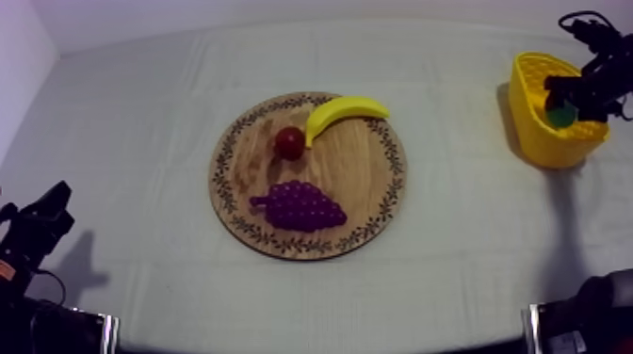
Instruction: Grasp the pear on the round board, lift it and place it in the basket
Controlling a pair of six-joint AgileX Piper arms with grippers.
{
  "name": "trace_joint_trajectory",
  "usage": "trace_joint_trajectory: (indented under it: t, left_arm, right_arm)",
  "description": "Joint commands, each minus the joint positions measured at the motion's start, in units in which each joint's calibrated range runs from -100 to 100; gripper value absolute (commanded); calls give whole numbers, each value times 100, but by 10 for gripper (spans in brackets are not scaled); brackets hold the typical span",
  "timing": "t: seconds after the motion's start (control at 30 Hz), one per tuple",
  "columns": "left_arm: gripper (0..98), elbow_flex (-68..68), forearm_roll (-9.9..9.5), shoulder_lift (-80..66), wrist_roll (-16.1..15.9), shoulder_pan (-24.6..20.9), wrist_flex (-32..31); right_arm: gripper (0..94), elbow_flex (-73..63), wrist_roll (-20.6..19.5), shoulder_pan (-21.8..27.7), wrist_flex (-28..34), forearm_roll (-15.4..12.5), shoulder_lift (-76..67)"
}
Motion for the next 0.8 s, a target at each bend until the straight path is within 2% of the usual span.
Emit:
trace_joint_trajectory:
  t: [0.0, 0.13, 0.2, 0.33, 0.47, 0.77]
  left_arm:
    - [1, 2, -2, 0, 0, 2, 1]
    - [1, 2, -2, 0, 0, 2, 1]
    - [1, 2, -2, 0, 0, 2, 1]
    - [1, 2, -2, 0, 0, 2, 1]
    - [1, 2, -2, 0, 0, 2, 1]
    - [1, 2, -2, 0, 0, 2, 1]
  right_arm:
    - [635, 57, -32, -1, -77, -18, 14]
    - [681, 118, -74, -5, -181, -45, 12]
    - [653, 134, -72, 0, -248, -63, -26]
    - [472, 141, 161, 41, -379, -265, -266]
    - [308, 179, 578, 97, -465, -645, -773]
    - [61, 1170, 939, 127, -565, -1119, -3043]
